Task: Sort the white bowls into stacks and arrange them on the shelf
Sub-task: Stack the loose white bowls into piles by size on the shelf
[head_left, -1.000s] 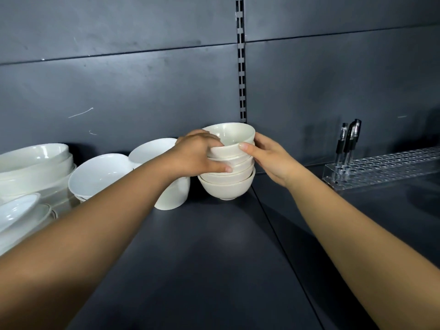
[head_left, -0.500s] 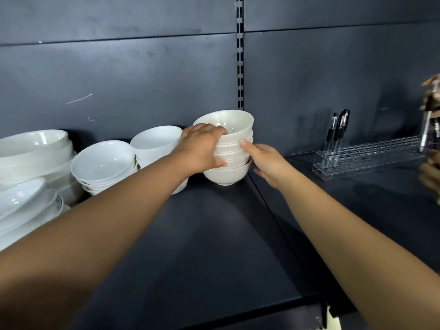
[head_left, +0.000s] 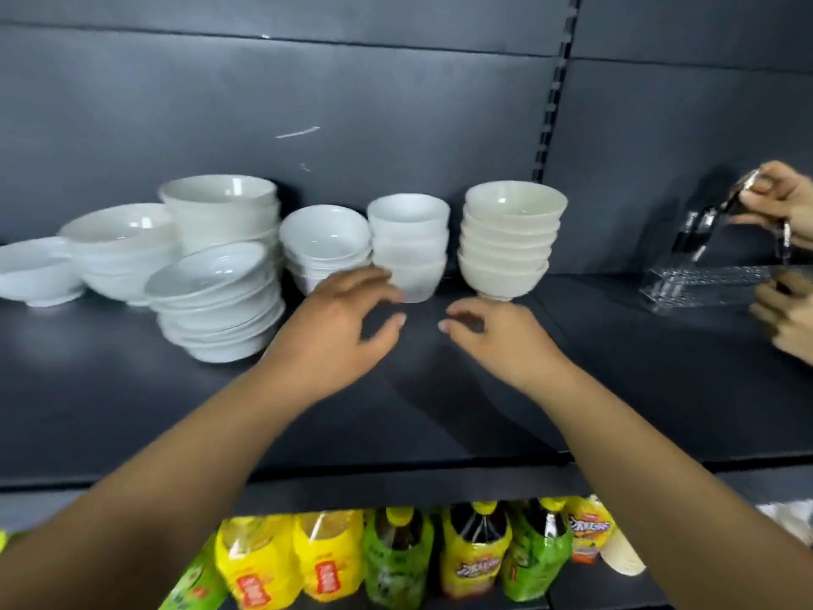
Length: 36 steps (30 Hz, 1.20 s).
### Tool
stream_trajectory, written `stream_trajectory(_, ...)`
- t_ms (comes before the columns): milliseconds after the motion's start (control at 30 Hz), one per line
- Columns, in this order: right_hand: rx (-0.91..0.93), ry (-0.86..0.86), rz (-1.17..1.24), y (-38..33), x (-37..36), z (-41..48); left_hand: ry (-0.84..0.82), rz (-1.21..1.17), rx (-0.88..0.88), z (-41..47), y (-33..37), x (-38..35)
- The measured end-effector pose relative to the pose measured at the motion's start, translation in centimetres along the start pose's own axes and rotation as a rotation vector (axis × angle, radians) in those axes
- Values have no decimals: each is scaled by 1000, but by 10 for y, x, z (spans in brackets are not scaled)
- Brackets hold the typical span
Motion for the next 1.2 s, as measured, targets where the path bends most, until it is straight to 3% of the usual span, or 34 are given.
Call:
stream_trajectory(200, 337, -149, -140, -109, -72, -62, -41, 110, 340, -153, -42, 75)
stream_trajectory(400, 632, -182, -34, -224, -142, -135, 66, 219, 774, -299, -70, 181)
stream_trajectory(667, 918, -254, -74, -371, -216, -190, 124, 528, 1016, -437, -97, 309)
stream_trajectory(933, 1040, -298, 10, -541, -316, -218, 208, 629, 1076, -522, -160, 445)
stream_trajectory(1200, 968, -271, -38, -641, -375, -183, 163, 620, 927, -526, -244, 508)
Point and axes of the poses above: each hand's wrist, its own z-axis towards the middle knuckle, its own x-axis out of the back of the hand, y = z × x, the point moved 9 cm from there along z, towards the middle knuckle, and after that the axes turned 1 degree about z, right-handed, at the moved point
